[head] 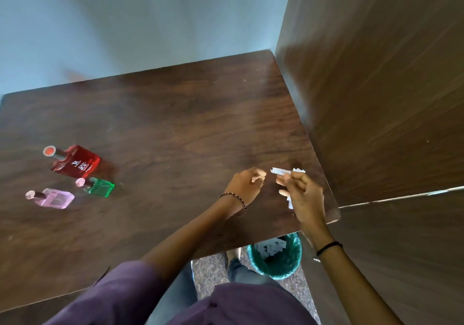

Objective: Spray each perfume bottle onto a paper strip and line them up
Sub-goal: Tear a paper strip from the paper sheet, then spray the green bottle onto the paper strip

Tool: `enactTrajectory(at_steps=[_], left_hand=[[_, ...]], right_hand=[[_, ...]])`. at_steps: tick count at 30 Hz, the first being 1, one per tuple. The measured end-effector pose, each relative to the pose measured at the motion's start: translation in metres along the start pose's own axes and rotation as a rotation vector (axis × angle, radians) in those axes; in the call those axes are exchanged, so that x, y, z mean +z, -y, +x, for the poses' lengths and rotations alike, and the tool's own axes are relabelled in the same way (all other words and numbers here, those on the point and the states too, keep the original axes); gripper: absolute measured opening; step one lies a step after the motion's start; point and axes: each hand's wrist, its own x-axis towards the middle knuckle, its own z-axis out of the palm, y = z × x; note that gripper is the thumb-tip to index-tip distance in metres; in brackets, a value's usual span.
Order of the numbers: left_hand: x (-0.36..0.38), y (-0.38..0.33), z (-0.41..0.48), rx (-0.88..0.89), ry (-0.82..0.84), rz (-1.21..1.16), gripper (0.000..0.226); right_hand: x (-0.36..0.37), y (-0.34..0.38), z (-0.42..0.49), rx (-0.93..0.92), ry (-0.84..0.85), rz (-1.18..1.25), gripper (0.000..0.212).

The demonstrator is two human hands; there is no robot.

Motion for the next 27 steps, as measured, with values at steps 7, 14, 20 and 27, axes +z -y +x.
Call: enactTrajectory(at_steps=[7,14,20,27], left_hand=[[-0.061,0.019,-0.025,-0.340,-0.047,-0.655,0.030],[-0.113,0.072,-0.052,-0.383,-0.317,-0.829,0.016],[-0.165,0.114,-0.079,-0.362,-0.485,-0.945,0.013],[-0.194,0.151,-0.106,-0.442,-0.523,-0.991,0.005]], right_hand=[[0.067,0.012,-0.010,-0.229,0.264,-0.270,0.009],[0.146,0.039,-0.023,-0.493,0.481,-0.528,0.016],[0.217,0.061,-0.028,-0.499,0.620,-0.588,0.015],[0.305,0.074,-0.042,-0.481,0.814,-0.631,0.019]])
